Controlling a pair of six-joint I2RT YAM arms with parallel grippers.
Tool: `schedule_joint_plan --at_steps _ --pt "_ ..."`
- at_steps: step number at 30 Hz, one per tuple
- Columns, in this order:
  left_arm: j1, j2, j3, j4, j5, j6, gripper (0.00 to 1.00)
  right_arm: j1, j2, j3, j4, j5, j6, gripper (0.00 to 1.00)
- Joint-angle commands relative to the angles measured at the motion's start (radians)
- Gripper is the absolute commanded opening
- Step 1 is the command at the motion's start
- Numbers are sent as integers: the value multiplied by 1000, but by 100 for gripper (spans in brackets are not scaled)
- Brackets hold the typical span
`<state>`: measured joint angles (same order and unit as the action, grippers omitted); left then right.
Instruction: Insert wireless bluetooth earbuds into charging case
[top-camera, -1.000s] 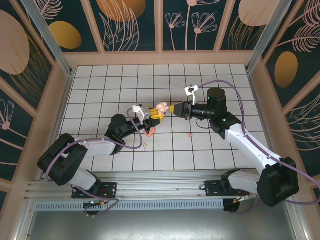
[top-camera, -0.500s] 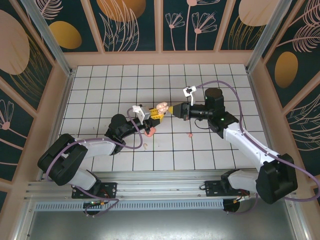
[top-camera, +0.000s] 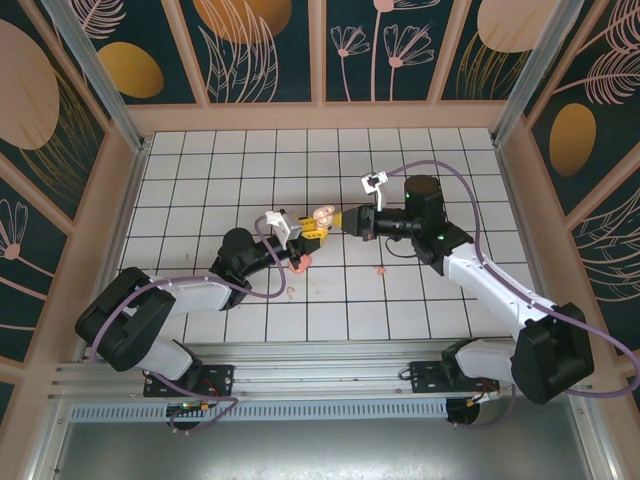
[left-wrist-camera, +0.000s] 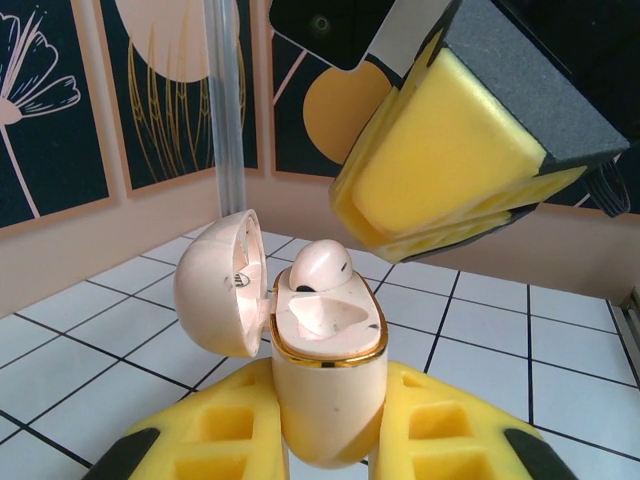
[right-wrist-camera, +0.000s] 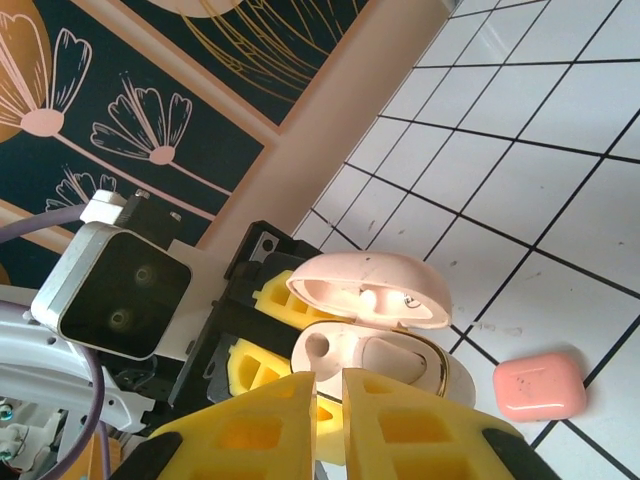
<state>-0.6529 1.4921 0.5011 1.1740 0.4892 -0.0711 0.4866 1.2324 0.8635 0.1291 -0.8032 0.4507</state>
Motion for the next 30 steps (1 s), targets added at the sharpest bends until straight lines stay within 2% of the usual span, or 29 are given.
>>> schedule_joint_plan --at_steps 1,8,16,22,30 --pt "-1 -15 9 13 9 22 15 8 -4 30 -7 22 -22 16" --pt "-1 -12 4 -25 -52 24 15 2 -56 26 -43 64 -50 22" --pt "11 -20 -28 -70 -151 39 14 6 -62 35 -160 180 -74 25" --pt "131 -22 -66 -63 -182 -143 13 70 -16 82 -292 322 -67 27" --pt "244 -39 -116 -108 -265 -286 12 243 114 218 -551 543 23 29"
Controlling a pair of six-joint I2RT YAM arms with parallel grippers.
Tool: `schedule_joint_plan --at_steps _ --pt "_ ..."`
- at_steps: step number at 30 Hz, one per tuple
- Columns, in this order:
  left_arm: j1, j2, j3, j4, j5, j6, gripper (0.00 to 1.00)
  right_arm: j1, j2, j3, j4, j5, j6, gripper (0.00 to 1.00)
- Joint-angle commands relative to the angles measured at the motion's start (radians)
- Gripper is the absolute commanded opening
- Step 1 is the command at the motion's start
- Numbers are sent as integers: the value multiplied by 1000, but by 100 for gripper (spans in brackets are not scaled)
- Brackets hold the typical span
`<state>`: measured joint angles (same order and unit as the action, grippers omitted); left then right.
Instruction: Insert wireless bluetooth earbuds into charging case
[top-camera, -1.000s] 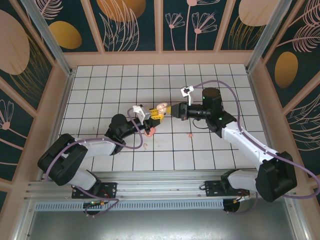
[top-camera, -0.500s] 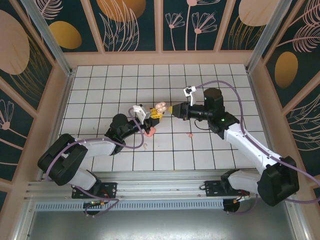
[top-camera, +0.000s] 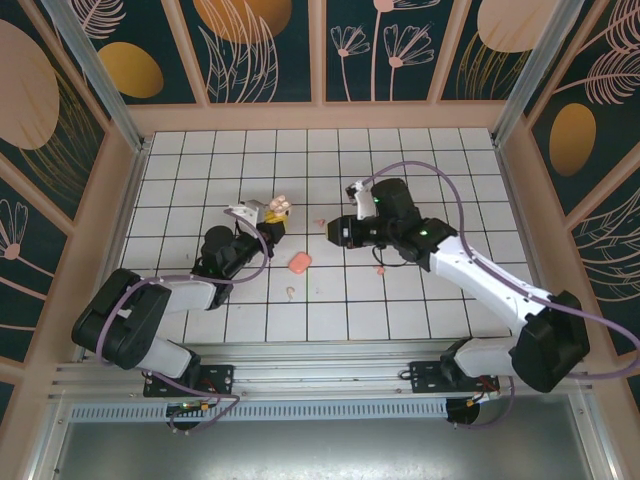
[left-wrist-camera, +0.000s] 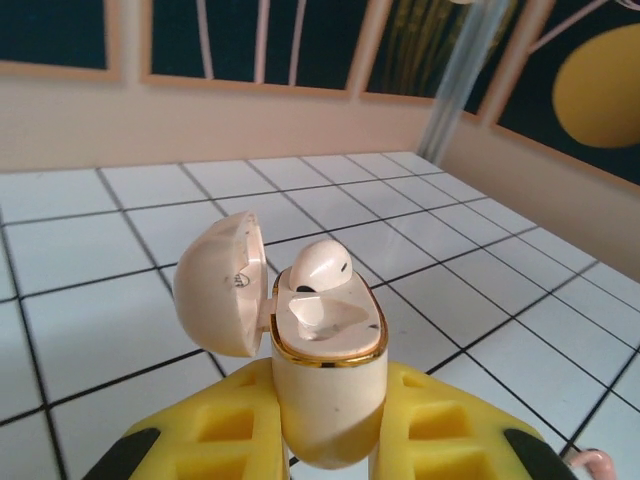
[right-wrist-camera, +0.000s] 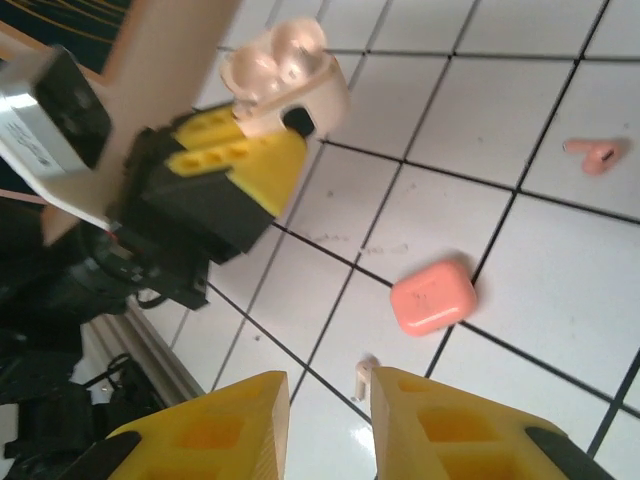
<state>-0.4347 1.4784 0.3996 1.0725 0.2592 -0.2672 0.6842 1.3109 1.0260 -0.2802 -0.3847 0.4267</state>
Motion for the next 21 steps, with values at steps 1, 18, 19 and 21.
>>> schedule_joint_plan --at_steps 1,18,19,21 --pt "39 -24 -21 -5 -38 -112 11 58 53 66 -165 143 67 30" --pt "173 -47 -135 20 -57 -273 8 249 468 327 -379 204 172 40" --pt "177 -52 -142 23 -58 -271 8 255 495 347 -387 202 167 40" --pt "183 -61 -149 21 -56 -265 8 268 540 377 -401 196 158 40"
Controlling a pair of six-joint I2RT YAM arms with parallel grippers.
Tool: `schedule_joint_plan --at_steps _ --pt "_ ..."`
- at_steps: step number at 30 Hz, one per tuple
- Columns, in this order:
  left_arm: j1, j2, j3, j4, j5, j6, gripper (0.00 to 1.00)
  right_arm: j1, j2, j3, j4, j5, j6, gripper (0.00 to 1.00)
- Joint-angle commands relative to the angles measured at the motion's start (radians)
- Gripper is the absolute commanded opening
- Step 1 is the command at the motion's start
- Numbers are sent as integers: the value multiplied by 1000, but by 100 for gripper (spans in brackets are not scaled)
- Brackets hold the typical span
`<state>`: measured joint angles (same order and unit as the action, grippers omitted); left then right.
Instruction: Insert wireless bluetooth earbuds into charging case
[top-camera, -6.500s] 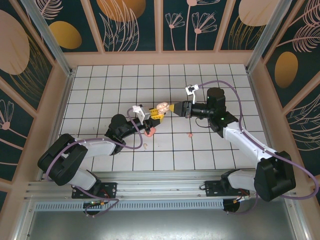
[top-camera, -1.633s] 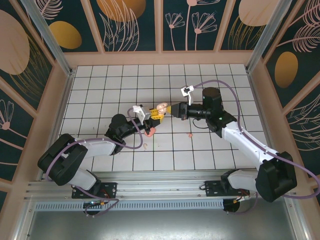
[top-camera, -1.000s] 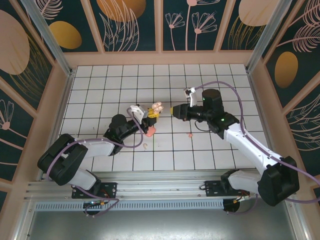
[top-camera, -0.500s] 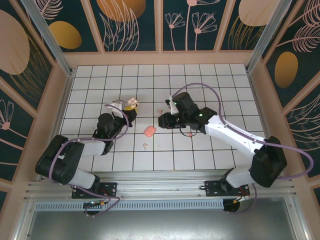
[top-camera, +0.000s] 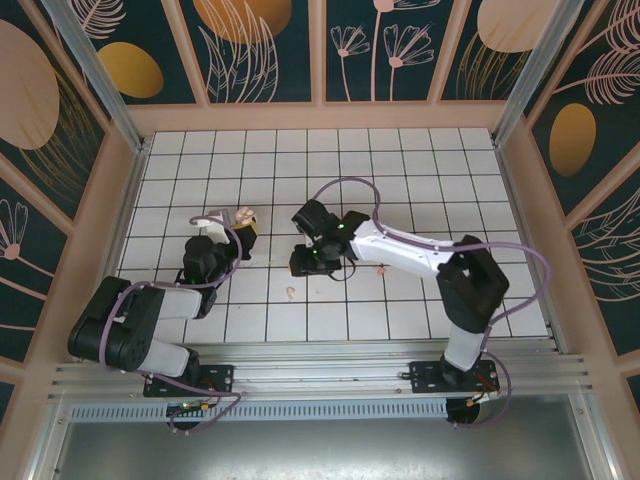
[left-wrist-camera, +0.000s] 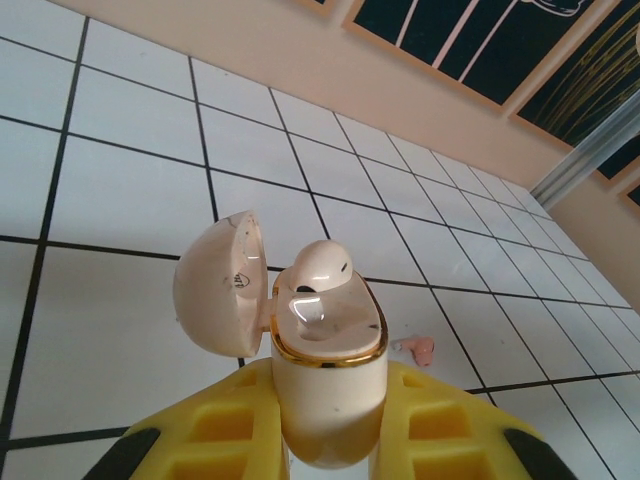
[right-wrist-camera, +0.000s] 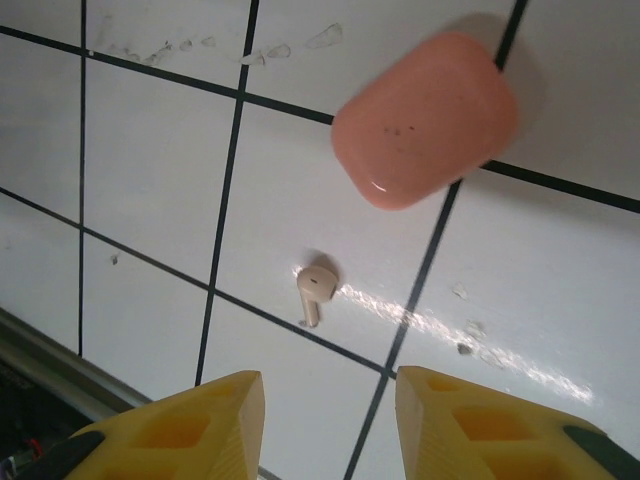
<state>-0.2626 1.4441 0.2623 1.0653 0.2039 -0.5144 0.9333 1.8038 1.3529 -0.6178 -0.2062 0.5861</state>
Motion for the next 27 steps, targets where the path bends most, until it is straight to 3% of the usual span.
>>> schedule_joint_plan --at_steps 1,14,27 --pt "16 -31 -15 24 1 -16 8 23 70 66 -70 15 -5 40" --pt "29 -40 -29 18 15 -7 8 61 242 167 -96 -12 -30 41" --pt "28 -36 -26 31 26 -12 9 68 304 180 -68 -47 -42 37"
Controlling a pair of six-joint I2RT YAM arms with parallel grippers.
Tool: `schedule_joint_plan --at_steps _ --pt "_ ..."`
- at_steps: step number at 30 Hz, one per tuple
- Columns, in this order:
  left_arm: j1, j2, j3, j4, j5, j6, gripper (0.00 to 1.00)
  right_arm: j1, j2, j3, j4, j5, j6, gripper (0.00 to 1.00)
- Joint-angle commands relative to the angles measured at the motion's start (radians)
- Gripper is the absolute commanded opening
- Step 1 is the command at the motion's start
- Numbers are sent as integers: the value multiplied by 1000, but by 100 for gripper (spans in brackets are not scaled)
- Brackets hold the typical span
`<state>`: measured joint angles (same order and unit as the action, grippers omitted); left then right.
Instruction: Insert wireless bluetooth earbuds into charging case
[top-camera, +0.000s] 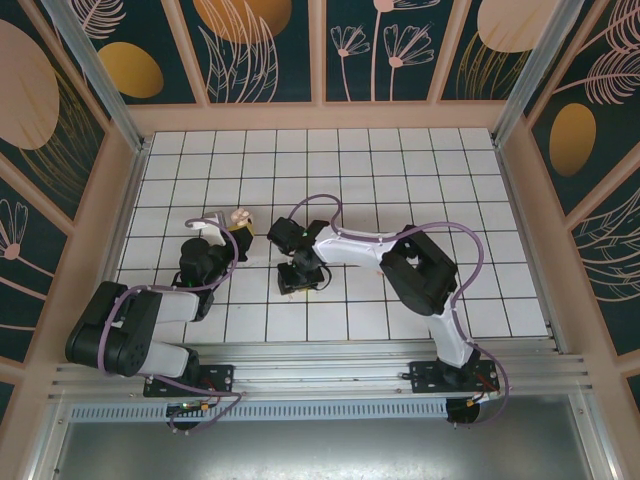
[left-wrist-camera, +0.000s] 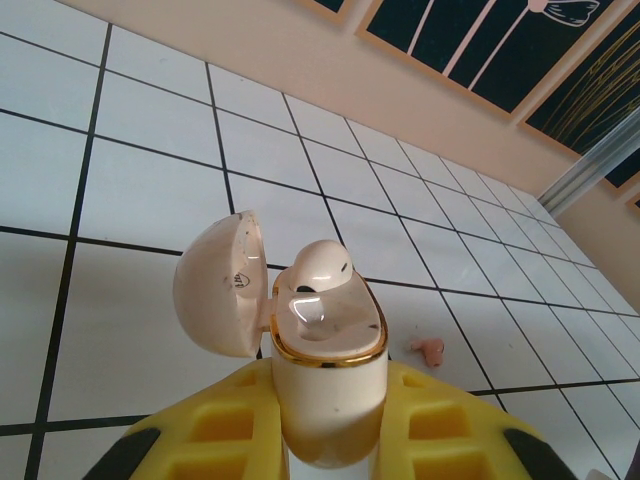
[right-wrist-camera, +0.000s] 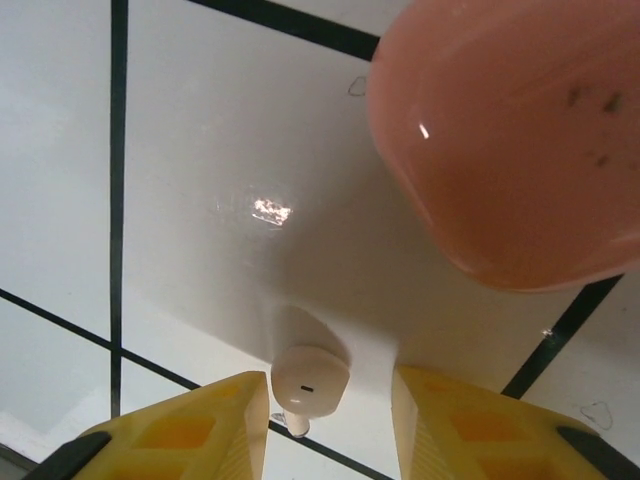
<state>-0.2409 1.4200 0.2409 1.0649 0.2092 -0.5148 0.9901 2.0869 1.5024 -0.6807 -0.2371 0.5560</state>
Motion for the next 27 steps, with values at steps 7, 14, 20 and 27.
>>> schedule_joint_plan --at_steps 7,14,20,27 --pt "8 -18 -6 33 23 -11 9 10 34 21 12 -15 -14 32" --pt "6 -16 -7 40 50 -10 9 7 22 -4 50 -14 -12 25" --pt "7 -2 -4 63 111 -4 9 -14 -58 -97 157 -19 20 21" --pt "4 33 23 133 232 0 9 -51 -253 -260 355 14 29 19"
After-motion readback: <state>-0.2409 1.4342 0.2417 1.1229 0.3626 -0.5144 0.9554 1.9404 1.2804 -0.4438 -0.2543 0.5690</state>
